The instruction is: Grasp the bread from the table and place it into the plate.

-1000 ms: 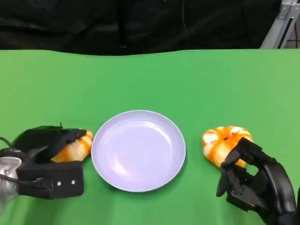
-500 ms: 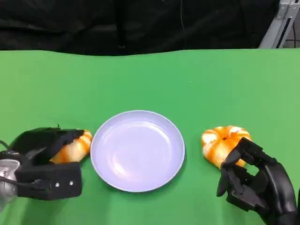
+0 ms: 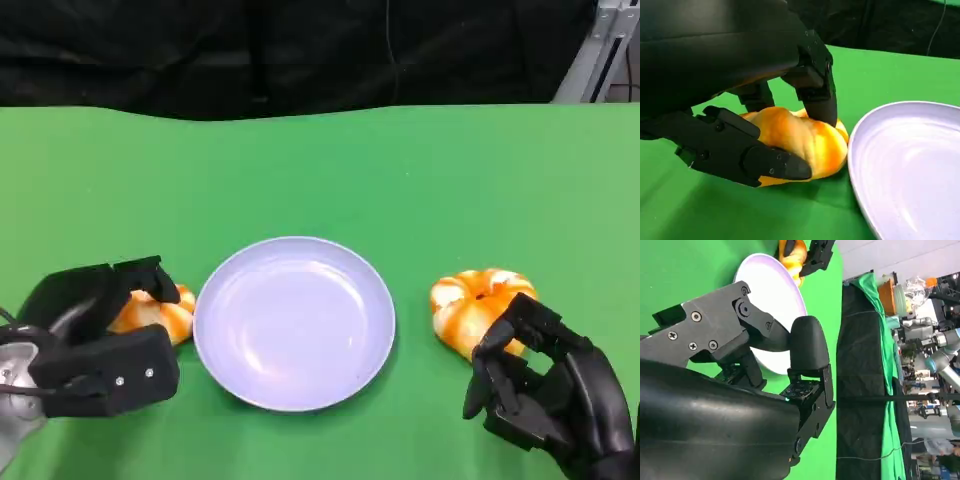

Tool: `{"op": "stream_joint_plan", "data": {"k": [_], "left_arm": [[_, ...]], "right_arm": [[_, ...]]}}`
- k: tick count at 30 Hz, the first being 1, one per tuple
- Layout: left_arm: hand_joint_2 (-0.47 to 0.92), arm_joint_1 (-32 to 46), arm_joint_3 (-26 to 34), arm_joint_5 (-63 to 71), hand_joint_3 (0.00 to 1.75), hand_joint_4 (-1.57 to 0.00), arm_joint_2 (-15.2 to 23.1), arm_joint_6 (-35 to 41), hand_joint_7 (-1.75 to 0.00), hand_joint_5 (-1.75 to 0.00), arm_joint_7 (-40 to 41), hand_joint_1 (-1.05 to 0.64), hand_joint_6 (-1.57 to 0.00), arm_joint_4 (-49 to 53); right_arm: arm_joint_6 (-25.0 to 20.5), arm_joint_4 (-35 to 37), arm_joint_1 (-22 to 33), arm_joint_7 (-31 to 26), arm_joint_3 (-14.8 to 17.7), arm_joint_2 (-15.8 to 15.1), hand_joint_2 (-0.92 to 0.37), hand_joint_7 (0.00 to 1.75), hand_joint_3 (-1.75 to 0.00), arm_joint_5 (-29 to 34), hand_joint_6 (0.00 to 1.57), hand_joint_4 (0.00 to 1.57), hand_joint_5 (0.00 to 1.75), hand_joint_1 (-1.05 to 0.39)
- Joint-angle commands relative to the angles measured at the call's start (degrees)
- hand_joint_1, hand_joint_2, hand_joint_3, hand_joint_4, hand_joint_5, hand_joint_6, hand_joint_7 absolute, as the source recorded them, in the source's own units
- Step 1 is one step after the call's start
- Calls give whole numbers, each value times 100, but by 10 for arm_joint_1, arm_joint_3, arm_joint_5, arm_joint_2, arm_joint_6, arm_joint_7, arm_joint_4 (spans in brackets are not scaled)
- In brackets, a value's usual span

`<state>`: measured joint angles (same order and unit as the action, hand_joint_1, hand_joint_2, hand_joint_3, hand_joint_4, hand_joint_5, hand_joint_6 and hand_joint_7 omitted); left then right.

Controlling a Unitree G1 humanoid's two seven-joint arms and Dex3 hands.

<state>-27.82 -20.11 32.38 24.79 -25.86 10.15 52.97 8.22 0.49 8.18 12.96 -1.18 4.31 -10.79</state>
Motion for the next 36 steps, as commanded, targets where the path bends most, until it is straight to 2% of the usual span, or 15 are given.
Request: {"op": "stream_joint_plan", "data": {"k": [1, 5, 10, 13, 15, 17, 21, 24, 36], "left_arm": [[92, 22, 10, -2, 33, -60, 20, 17, -175, -175, -5, 2, -43, -35], [92, 33, 27, -13, 29, -62, 25, 36, -175, -175, -16, 2, -45, -77], [92, 40, 49, -26, 37, -63, 29, 49, -175, -175, -27, 1, -47, -119], [92, 42, 63, -36, 40, -64, 29, 54, -166, -175, -36, 1, -54, -151], [91, 47, 69, -40, 42, -65, 29, 58, -154, -175, -43, 1, -61, -180], [90, 54, 71, -41, 42, -66, 27, 56, -151, -175, -46, 2, -63, -204], [82, 65, 68, -38, 51, -62, 18, 43, -160, -175, -53, 6, -62, -260], [77, 68, 59, -40, 56, -62, 5, 33, -157, -175, -66, 9, -64, -286], [77, 38, 10, -18, 67, -63, -62, 0, -149, -172, -76, -1, -68, -233]], "right_arm": [[-4, -7, 4, 4, 5, -10, -67, 165, -104, -7, 63, 82, 175, -12], [-7, -10, 6, 2, 5, -10, -67, 165, -103, -6, 63, 81, 175, -13], [-15, -17, 7, 2, 5, -11, -67, 165, -102, -8, 63, 81, 175, -13], [-17, -18, 7, 2, 6, -11, -67, 165, -102, -7, 62, 81, 175, -13], [-13, -15, 6, 1, 6, -9, -67, 165, -101, -6, 62, 81, 175, -13], [-12, -15, 6, 3, 6, -10, -67, 165, -101, -7, 63, 82, 175, -13], [-15, -13, 4, 9, 7, -13, -68, 165, -101, -11, 62, 81, 175, -12], [-16, -12, 4, 8, 8, -11, -68, 165, -101, -11, 62, 81, 175, -12], [-11, -16, 6, 0, 3, -5, -68, 165, -101, -2, 62, 81, 175, -12]]}}
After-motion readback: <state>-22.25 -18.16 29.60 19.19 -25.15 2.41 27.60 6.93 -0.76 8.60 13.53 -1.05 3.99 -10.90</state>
